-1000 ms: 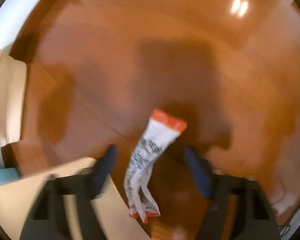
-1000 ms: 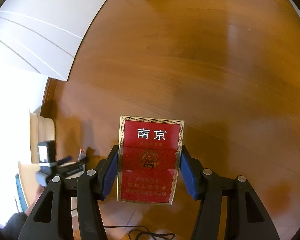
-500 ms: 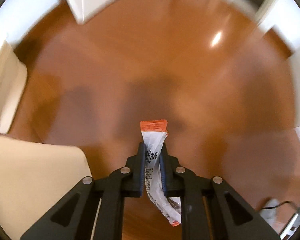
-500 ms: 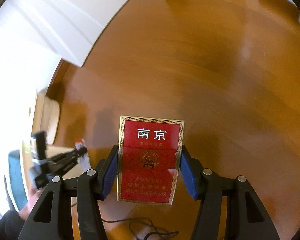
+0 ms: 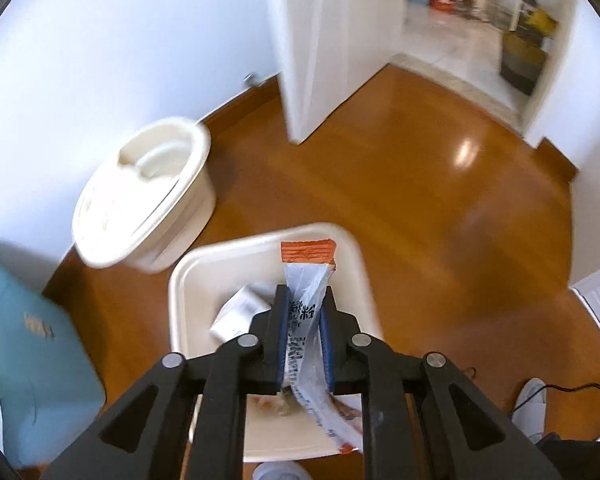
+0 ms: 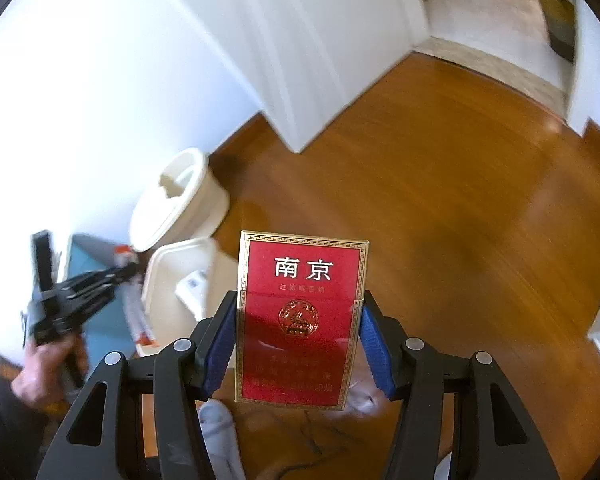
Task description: Collect trash
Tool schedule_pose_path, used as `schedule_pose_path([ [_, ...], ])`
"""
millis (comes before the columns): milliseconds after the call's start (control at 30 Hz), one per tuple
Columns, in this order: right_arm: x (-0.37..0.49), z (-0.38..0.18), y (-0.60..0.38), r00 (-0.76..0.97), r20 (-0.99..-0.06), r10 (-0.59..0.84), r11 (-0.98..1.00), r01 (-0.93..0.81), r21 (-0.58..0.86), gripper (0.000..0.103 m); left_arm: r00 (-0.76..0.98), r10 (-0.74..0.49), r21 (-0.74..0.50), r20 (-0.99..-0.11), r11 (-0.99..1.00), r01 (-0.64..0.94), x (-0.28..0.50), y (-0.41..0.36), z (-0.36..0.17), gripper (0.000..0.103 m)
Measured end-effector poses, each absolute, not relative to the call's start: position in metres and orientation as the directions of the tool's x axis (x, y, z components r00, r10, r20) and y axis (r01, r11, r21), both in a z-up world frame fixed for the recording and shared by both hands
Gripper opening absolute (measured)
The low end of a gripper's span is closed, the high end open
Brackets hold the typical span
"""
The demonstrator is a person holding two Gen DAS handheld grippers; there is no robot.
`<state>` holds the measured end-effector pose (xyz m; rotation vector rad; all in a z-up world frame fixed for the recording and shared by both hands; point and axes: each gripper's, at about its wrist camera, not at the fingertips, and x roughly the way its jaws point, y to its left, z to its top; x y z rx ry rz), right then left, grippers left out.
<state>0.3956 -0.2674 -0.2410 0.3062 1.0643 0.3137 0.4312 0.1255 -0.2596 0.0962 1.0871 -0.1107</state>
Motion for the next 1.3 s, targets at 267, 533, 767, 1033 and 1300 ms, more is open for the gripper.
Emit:
schedule_pose_path([
  [267, 0.393, -0.222, -0.191, 0.403, -0.816, 0.415, 0.910, -0.166, 0.380, 0.060, 0.394, -0.035, -0.024, -0.918, 0.999, 0.035, 0.443, 0.171, -0.296, 0.103],
  [533, 0.409, -0.238, -0.086, 0.382, -0.812, 0.441, 0.894, -0.267, 0.359, 0.060, 0.463, -0.098, -0.154, -0.881, 0.984, -0.085, 0.377, 0.228, -0.192, 0.103],
  [767, 0.443, -0.338, 0.022, 0.267, -0.895, 0.358, 0.907, -0.326, 0.265, 0.067, 0.572, -0.107, -0.170, -0.813, 0.984, -0.057, 0.298, 0.238, -0.150, 0.103],
  [1033, 0.401, -0.313, 0.011, 0.262, -0.899, 0.352, 0.904, -0.343, 0.254, 0.085, 0.694, -0.053, -0.048, -0.718, 0.998, 0.026, 0.261, 0.211, -0.107, 0.103],
  [1300, 0.209, -0.113, -0.059, 0.727, -0.638, 0.253, 0.928, -0.370, -0.052, 0.103, 0.787, 0.010, -0.028, -0.617, 0.999, -0.035, 0.144, 0.175, -0.039, 0.103],
])
